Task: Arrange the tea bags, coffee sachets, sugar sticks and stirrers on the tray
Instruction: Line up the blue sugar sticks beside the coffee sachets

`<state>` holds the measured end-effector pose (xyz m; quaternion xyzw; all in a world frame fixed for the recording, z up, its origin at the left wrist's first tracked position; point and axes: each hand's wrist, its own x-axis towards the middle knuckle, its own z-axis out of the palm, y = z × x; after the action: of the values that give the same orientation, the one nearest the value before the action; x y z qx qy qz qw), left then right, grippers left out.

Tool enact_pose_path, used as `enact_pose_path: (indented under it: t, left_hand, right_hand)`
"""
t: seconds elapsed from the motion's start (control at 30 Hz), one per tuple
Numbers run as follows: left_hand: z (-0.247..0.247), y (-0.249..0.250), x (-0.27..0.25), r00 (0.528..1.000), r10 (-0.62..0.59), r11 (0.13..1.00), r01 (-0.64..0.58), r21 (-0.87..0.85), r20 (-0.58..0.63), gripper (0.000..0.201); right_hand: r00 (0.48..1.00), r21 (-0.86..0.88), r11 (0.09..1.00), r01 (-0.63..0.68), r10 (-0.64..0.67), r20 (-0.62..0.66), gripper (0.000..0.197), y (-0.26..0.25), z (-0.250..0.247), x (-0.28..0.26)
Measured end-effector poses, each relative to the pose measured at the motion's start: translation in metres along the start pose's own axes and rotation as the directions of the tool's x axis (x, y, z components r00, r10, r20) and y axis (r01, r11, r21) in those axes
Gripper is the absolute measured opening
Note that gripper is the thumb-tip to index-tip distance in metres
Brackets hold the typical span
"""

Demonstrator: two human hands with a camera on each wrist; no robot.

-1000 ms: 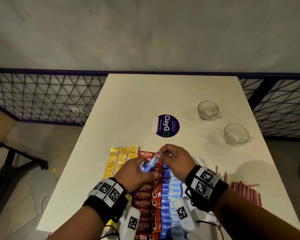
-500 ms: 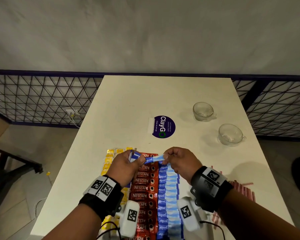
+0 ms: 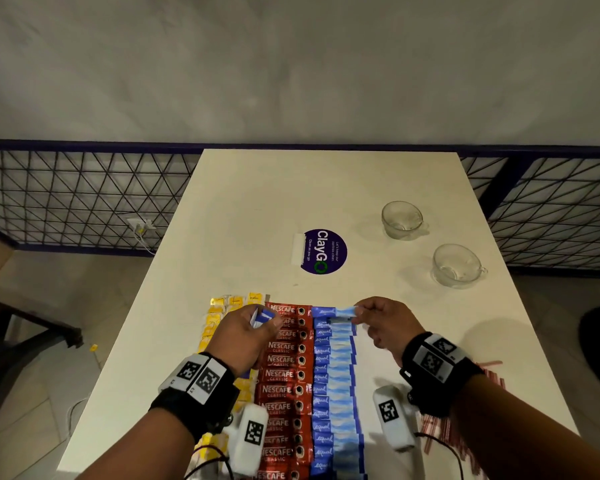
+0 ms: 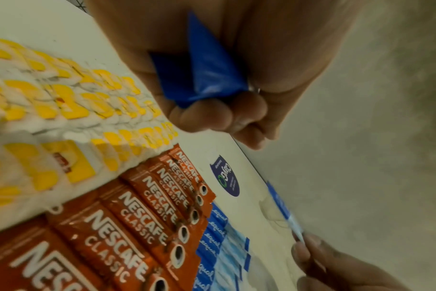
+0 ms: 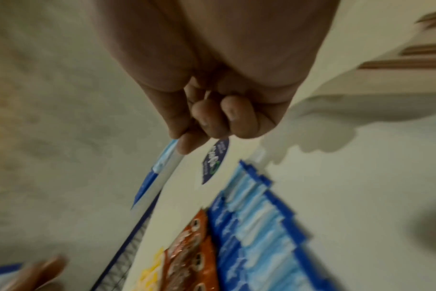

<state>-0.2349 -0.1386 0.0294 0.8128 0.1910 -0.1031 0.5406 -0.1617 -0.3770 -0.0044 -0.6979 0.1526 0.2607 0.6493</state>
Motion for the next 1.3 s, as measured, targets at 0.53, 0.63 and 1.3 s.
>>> enact_pose_path:
  t: [0.53, 0.63, 1.3]
  left_hand:
    - [-0.002, -0.018, -0.001, 0.998, -0.060, 0.998, 0.060, -0.009, -0.007, 0.011]
    - [-0.003, -0.018, -0.004, 0.998, -0.067, 0.997, 0.067, -0.024, -0.006, 0.010]
    - [-0.011, -0.026, -0.011, 0.995, -0.100, 0.995, 0.100, -0.009, -0.029, 0.009]
  right_hand:
    - [0.982, -0.078, 0.980, -0.184, 0.181, -0.054, 0.019, 0.039, -0.015, 0.022]
    - [0.984, -0.125, 0.976, -0.177, 0.172, -0.051, 0.021, 0.040, -0.007, 0.026]
    - [0.990, -0.496, 0.857, -0.137, 0.113, -0.080, 0.035, 0.042, -0.001, 0.035]
